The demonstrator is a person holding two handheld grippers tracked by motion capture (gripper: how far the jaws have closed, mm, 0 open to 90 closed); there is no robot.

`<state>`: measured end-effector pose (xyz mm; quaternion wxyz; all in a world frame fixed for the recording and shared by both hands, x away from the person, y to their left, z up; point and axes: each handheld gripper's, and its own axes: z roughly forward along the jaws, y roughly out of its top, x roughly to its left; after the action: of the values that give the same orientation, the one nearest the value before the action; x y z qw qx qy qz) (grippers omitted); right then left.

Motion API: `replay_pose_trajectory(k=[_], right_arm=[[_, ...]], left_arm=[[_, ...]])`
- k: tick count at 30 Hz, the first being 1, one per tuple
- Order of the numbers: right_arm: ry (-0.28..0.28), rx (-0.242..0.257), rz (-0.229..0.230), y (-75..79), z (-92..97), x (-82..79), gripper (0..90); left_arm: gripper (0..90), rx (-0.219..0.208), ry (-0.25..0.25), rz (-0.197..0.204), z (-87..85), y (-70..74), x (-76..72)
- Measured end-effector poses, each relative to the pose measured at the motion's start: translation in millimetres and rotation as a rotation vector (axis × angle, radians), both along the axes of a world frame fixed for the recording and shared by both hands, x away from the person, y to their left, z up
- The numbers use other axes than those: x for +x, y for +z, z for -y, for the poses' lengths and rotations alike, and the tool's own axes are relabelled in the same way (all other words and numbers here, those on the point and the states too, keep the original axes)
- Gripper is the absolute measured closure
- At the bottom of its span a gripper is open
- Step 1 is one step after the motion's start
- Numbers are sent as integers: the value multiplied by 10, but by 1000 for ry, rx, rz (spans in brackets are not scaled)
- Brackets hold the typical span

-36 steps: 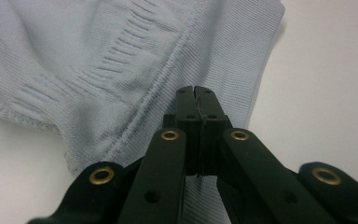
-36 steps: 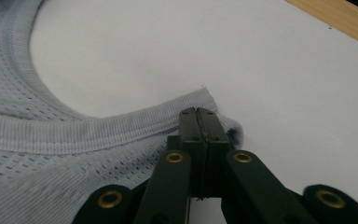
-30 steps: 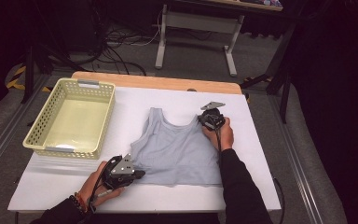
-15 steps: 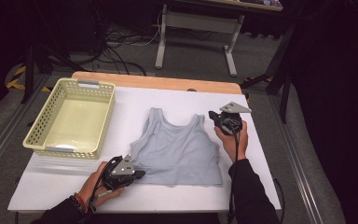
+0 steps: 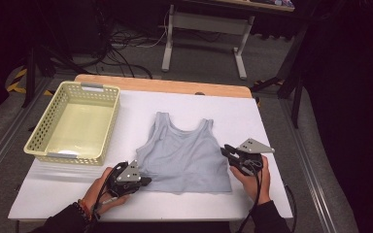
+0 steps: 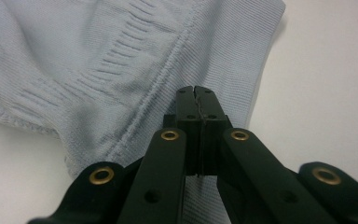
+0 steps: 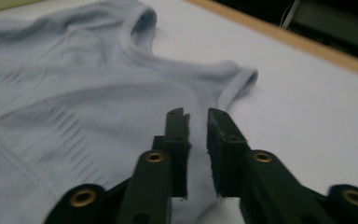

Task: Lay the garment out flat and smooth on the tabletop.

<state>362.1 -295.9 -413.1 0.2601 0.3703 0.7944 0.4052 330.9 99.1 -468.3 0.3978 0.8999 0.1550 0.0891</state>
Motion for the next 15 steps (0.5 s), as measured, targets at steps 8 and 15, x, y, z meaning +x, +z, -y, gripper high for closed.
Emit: replay_pose_trajectory(k=[8,15], right_arm=[[-70,7,-107,-289,205,13,588],[-60,46,-141,-352,149,167,515]], left_arm=[[899,-6,9,-1,3,-3,-12],[892,-9,15,3,5,-6,-22]])
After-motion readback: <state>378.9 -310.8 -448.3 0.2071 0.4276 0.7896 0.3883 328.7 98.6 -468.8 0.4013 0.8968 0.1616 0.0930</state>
